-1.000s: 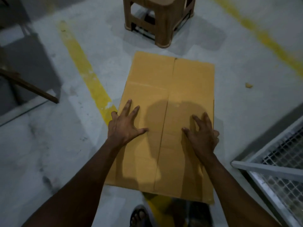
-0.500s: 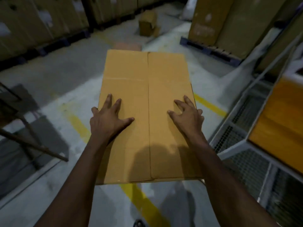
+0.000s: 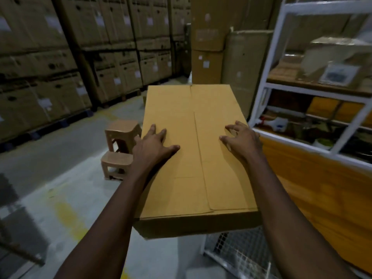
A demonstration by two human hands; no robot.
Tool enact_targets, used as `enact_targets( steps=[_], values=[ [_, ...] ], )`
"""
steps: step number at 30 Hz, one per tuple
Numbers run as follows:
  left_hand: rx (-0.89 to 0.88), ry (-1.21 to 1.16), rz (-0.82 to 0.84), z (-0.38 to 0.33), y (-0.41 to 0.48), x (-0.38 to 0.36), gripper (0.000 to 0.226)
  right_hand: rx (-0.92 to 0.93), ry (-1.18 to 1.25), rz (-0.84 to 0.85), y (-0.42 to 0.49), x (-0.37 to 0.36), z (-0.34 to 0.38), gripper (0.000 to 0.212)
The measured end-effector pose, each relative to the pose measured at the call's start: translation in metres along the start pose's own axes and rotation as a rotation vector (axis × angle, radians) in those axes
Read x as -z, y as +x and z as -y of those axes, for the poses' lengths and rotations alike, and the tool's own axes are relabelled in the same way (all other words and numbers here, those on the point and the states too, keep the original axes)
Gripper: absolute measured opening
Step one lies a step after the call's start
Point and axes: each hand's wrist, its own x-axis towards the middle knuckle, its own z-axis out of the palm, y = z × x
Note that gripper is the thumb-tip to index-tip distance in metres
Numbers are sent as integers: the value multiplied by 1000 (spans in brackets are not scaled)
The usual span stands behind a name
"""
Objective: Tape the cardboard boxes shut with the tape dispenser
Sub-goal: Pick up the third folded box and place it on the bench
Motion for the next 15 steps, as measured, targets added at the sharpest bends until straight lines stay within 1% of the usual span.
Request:
enact_targets(
  steps=[3, 6, 8, 12, 15],
  values=[
    [-42, -14, 51, -63, -7, -33, 88, -72, -26, 7, 3, 34, -67, 58],
    [-48, -27, 171, -110, -11, -79, 96, -145, -57, 42, -4, 53, -131, 57],
    [-66, -14, 230, -136, -17, -105, 96, -185, -98, 62, -11, 61, -162, 57],
    [-112, 47, 248, -172, -35, -120, 76, -214, -169, 83, -22, 78, -187, 56],
    [-111, 73, 315, -181, -44, -116, 81, -255, -170, 131, -38, 92, -192, 58]
  ],
)
